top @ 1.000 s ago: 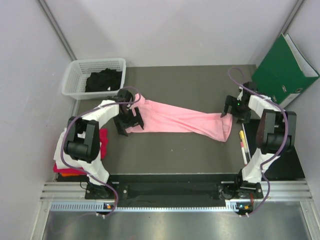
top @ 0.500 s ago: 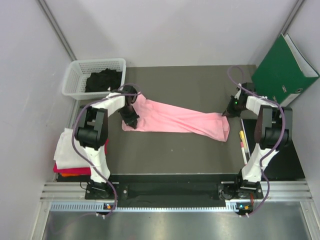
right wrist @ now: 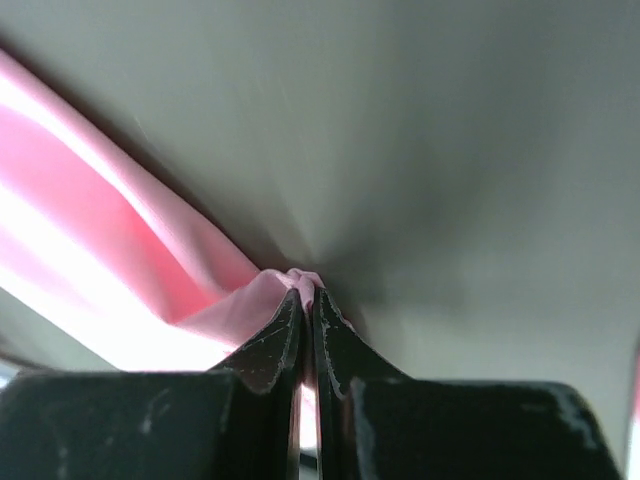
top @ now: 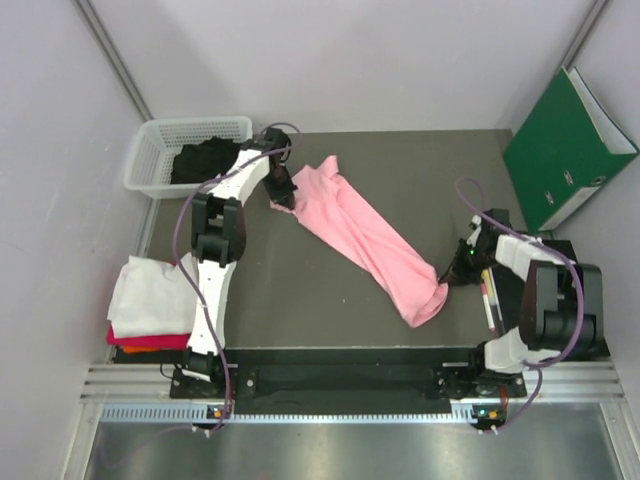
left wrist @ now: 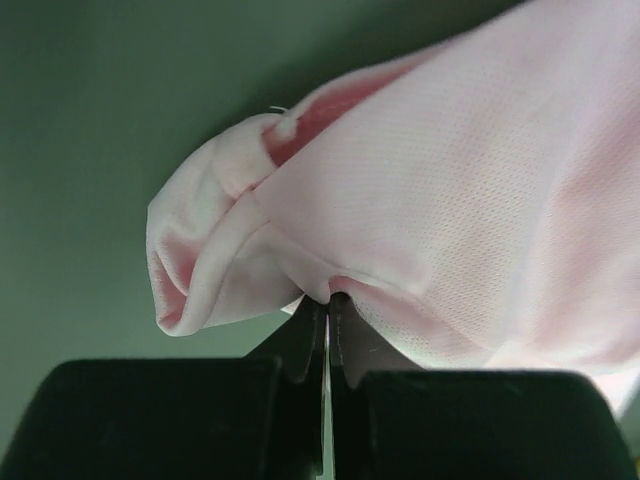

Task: Fold and stack the t-shirts
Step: Rotate the tshirt 90 degrees

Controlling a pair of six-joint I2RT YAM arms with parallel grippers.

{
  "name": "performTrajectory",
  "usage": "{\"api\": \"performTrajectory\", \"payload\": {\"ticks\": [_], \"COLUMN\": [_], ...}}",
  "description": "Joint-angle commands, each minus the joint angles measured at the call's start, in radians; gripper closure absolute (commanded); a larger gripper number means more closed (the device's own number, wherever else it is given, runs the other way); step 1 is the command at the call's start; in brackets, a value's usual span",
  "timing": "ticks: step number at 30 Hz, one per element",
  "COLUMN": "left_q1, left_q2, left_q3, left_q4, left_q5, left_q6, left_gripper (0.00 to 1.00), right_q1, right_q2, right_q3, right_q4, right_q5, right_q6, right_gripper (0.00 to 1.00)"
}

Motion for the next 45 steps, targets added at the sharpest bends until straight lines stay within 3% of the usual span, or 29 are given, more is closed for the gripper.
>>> {"api": "performTrajectory", "payload": {"ticks": [1,3,4,7,8,9,11,12,17,20,22,27,30,35,38,39,41,45], "left_q1": [0.005,0.005,0.005,0.005,0.003,-0.001,-0.003,-0.006,-0.034,-0.133,-0.263,-0.636,-0.785,-0.883,-0.885,-0.885,-0.884,-0.876], "left_q2": [0.202,0.254,0.26,0.205,0.168,0.065,-0.064,-0.203,-0.536,-0.671,-0.721,-0.629,-0.527,-0.433,-0.412,-0.412,-0.416,-0.406], "left_q3": [0.199,0.257,0.284,0.219,0.173,0.033,-0.143,-0.311,-0.688,-0.847,-0.917,-0.831,-0.722,-0.639,-0.644,-0.651,-0.682,-0.71], "left_q4": [0.294,0.353,0.368,0.39,0.393,0.411,0.495,0.524,0.585,0.557,0.536,0.328,0.25,0.201,0.18,0.178,0.187,0.198], "left_q5": [0.132,0.19,0.233,0.284,0.281,0.278,0.255,0.251,0.281,0.271,0.232,0.068,-0.012,-0.047,-0.055,-0.091,-0.136,-0.2], "left_q6": [-0.027,-0.05,-0.064,-0.034,-0.015,0.0,0.025,0.029,0.005,-0.011,-0.011,0.016,0.025,-0.006,-0.02,-0.02,-0.021,-0.032], "left_gripper": [1.0,1.0,1.0,0.75,0.63,0.38,0.18,0.01,0.01,0.01,0.02,0.08,0.12,0.16,0.31,0.43,0.55,0.71], "right_q1": [0.028,0.057,0.068,0.09,0.09,0.088,0.09,0.09,0.088,0.088,0.087,0.079,0.074,0.062,0.062,0.062,0.062,0.062], "right_q2": [-0.132,-0.187,-0.202,-0.262,-0.3,-0.321,-0.35,-0.348,-0.257,-0.187,-0.131,-0.034,0.001,0.014,0.011,0.009,0.004,-0.006], "right_q3": [-0.074,-0.095,-0.098,-0.095,-0.08,-0.066,-0.016,0.003,0.105,0.148,0.177,0.274,0.306,0.319,0.305,0.3,0.282,0.25], "right_q4": [-0.142,-0.183,-0.194,-0.236,-0.24,-0.242,-0.245,-0.242,-0.184,-0.121,-0.096,-0.046,-0.032,-0.01,-0.004,-0.001,0.002,0.013], "right_q5": [-0.028,-0.044,-0.045,-0.026,-0.015,0.006,0.037,0.057,0.077,0.071,0.063,0.04,0.036,0.014,0.001,-0.006,-0.012,-0.036], "right_q6": [0.043,0.057,0.062,0.054,0.047,0.042,0.024,0.014,-0.036,-0.035,-0.029,-0.009,-0.006,0.004,0.008,0.007,0.005,-0.006], "right_gripper": [1.0,1.0,0.91,0.46,0.4,0.33,0.12,0.04,0.0,0.0,0.0,0.0,0.0,0.0,0.0,0.0,0.0,0.0]}}
